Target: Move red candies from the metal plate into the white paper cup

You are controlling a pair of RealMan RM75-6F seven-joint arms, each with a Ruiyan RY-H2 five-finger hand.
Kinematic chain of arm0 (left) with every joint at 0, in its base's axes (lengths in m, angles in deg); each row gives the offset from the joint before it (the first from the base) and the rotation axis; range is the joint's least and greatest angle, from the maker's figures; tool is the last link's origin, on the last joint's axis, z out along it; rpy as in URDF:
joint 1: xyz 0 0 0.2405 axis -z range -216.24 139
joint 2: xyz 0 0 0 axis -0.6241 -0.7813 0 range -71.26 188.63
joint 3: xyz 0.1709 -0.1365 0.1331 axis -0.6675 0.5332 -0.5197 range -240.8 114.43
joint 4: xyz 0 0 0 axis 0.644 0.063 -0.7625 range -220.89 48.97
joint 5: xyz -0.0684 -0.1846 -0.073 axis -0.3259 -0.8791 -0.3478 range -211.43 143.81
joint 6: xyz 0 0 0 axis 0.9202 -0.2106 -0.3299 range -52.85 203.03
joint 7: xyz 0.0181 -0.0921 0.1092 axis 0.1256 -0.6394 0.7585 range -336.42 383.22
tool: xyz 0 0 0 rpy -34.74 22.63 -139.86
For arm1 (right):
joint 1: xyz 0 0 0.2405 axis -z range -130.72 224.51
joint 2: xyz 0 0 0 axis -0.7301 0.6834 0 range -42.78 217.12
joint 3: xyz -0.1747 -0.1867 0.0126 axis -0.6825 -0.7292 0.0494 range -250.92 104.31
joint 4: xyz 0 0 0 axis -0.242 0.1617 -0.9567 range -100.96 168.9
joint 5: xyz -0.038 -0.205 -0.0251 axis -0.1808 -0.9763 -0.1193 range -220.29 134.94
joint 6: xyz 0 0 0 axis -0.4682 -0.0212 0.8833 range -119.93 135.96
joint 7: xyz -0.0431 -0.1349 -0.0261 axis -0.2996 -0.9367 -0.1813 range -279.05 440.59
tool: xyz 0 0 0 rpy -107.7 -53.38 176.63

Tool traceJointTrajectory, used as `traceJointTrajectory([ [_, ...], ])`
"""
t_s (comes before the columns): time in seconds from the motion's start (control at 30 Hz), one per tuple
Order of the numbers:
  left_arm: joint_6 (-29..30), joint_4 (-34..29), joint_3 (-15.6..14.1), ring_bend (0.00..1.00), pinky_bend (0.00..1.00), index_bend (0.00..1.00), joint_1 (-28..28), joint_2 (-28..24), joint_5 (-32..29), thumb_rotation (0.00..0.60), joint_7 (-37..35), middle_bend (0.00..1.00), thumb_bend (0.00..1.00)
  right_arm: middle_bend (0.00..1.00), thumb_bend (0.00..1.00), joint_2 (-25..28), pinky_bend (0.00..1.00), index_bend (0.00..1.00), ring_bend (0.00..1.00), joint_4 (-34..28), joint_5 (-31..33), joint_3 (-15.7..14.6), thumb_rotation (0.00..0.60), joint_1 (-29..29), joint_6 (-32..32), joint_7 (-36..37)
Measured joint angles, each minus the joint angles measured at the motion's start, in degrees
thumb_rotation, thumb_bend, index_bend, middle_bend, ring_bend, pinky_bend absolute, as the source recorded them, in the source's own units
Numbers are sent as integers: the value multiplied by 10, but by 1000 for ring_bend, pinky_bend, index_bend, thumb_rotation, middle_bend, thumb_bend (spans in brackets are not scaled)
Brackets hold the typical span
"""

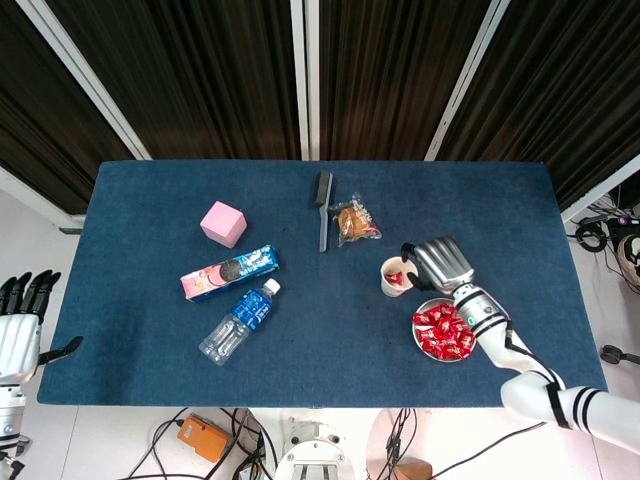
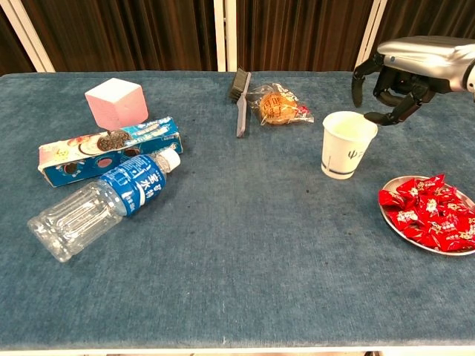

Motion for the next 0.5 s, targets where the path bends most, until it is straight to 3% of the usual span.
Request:
traceJointTrajectory([
  [0.13, 2, 4, 1, 0, 0, 90, -1, 3, -1, 600, 1, 87, 3, 915, 517, 4, 1000, 323, 1000, -13, -8, -5, 600, 4, -16, -2],
  [0.27, 3, 9, 1, 0, 0, 90, -2, 5, -1, 600, -5, 87, 3, 915, 510, 21, 1000, 393, 1000, -35, -46, -19, 600, 21, -47, 21],
  [0.5, 5, 16, 2, 0, 0, 90, -1, 7, 3, 600, -11, 87, 3, 915, 509, 58, 1000, 441, 1000, -71, -97, -80, 600, 77, -103, 10],
])
